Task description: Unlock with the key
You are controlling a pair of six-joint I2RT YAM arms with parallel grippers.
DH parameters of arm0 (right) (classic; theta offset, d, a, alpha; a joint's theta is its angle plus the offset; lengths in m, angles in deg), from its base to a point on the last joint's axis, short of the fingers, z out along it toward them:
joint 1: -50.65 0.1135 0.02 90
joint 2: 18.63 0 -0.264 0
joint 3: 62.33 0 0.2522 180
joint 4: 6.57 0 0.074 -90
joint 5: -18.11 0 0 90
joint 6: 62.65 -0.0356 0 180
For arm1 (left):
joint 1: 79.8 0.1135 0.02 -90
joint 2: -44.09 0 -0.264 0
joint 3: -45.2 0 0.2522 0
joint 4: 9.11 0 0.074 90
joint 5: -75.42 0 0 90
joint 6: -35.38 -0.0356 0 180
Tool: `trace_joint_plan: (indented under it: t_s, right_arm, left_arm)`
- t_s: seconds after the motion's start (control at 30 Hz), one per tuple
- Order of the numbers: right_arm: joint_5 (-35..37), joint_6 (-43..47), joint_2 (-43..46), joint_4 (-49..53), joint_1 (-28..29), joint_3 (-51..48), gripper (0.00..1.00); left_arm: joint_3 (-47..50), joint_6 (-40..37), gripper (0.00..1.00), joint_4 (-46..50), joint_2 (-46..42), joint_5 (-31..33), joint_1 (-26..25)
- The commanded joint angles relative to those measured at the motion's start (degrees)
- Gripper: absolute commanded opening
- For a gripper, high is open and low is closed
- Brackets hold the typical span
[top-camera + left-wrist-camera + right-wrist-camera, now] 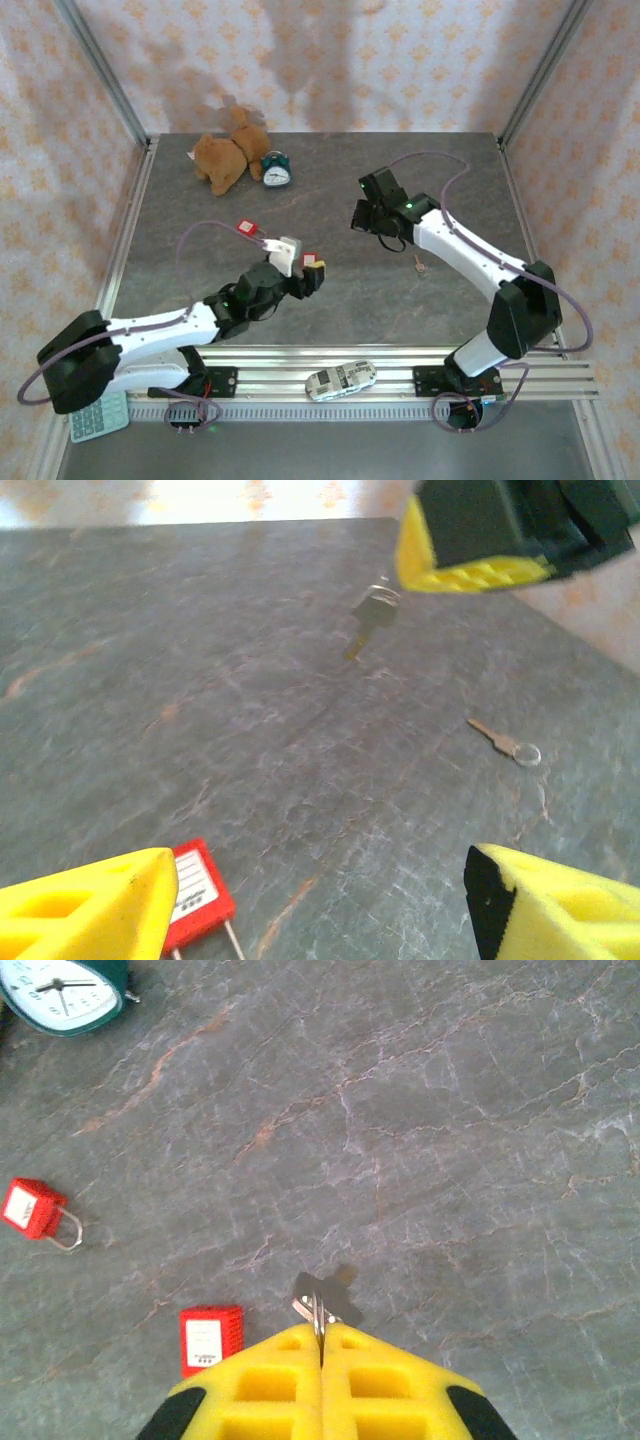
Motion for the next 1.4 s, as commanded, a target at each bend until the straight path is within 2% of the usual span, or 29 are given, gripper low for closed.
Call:
trace_joint_plan:
  t_s: [0.0,0.13,0.3,0.37,0.43,0.53,0.67,0.8,1.03,1.13,1.23,1.37]
  right_arm:
    - [-0.8,0.3,3.9,1.2,-0.2,-1.9,0.05]
    - [0.0,0.7,7.5,2.3,-0.2,-3.8,0.05]
    - [1.8,1.6,10.5,3.8,-0.2,-5.2,0.05]
    - [2.1,1.9,11.4,3.9,-0.2,-5.9,0.05]
    - [1.8,1.9,12.3,3.3,-0.2,-6.8,0.05]
    - [1.4,2.2,12.8,2.5,-0.2,-7.2,0.06]
    - [-0.9,3.0,12.9,2.3,-0.2,-6.5,0.05]
    - [-7.9,5.1,13.5,0.3,-0.2,-6.9,0.06]
    - [-16.0,5.2,14.3,-2.7,-0.2,-8.6,0.06]
    - [-17.1,5.3,15.6,-2.9,-0.1,-8.8,0.06]
    - [-18.5,5.1,16.5,-2.9,-0.2,-9.1,0.06]
    - [-20.4,4.5,16.5,-3.4,-0.2,-9.5,0.06]
  left_arm:
    - [-0.6,-16.3,0.77,-12.9,4.2,-2.1,-1.5]
    - [-2.1,-20.6,0.8,-16.0,8.7,-5.9,-1.5]
    - [-2.9,-21.1,0.82,-17.9,9.8,-11.2,-1.4]
    - [-3.7,-21.3,0.81,-15.3,9.5,-13.9,-1.4]
    - [-4.6,-21.6,0.88,-12.2,9.6,-16.7,-1.3]
    - [-6.7,-18.6,0.87,-9.8,10.0,-18.0,-1.4]
    - [-5.8,-19.9,0.85,-12.0,10.6,-16.2,-1.3]
    - [-4.6,-21.7,0.82,-13.8,10.5,-15.0,-1.2]
    - [-5.0,-23.0,0.66,-14.6,12.2,-17.3,-0.1]
    - [-3.6,-20.0,0.58,-20.4,13.4,-17.0,2.0]
    - [-1.5,-15.4,0.58,-30.6,16.0,-17.7,4.4]
    - [-2.6,-14.7,0.6,-32.2,19.4,-20.2,4.6]
